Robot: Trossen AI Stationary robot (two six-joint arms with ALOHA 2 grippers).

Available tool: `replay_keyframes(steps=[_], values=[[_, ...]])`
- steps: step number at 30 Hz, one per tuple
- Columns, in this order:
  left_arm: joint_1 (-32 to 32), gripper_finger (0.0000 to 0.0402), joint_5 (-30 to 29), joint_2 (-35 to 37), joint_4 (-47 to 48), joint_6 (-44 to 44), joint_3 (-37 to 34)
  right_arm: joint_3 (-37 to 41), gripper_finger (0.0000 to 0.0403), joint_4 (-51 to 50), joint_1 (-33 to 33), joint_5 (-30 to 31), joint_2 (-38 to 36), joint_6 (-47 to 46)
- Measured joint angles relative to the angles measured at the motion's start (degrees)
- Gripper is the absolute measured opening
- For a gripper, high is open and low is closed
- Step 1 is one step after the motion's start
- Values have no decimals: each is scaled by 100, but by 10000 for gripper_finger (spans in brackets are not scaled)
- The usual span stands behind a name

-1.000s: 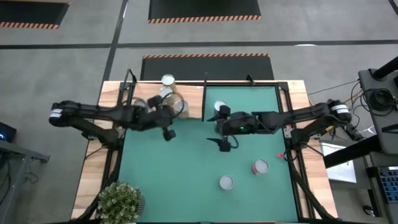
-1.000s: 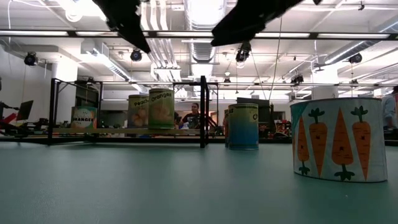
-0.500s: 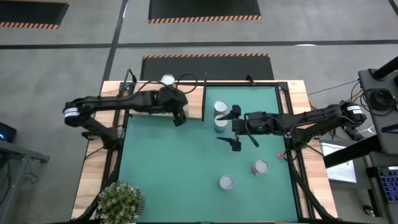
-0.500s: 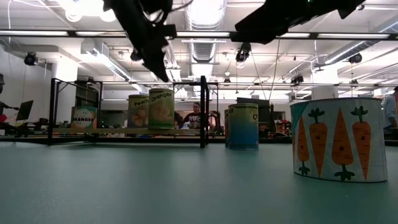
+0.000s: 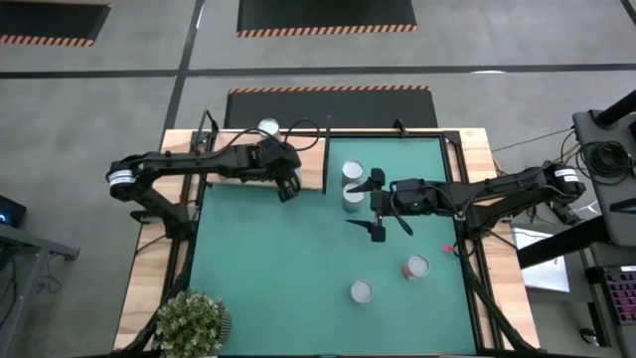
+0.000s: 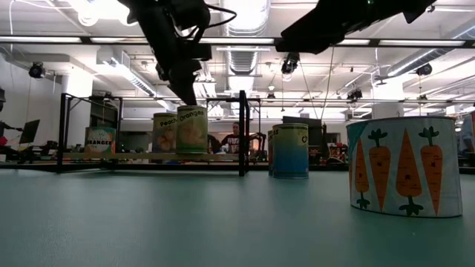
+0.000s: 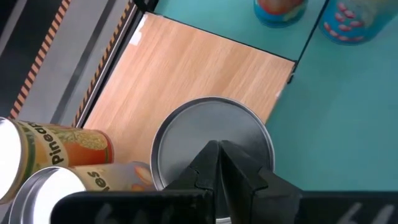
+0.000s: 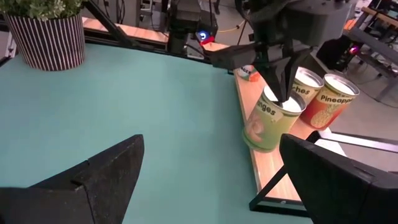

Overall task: Pick and place cans onto a shelf
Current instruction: Put the large canned oranges on the shelf

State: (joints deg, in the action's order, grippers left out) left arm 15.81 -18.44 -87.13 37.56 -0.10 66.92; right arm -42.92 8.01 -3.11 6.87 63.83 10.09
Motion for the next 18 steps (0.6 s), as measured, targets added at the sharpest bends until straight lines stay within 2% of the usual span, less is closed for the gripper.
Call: replay_keyframes(steps=[18], values=[[4, 0, -291, 28, 715, -348, -11, 0, 363, -43, 0, 7, 0, -66]])
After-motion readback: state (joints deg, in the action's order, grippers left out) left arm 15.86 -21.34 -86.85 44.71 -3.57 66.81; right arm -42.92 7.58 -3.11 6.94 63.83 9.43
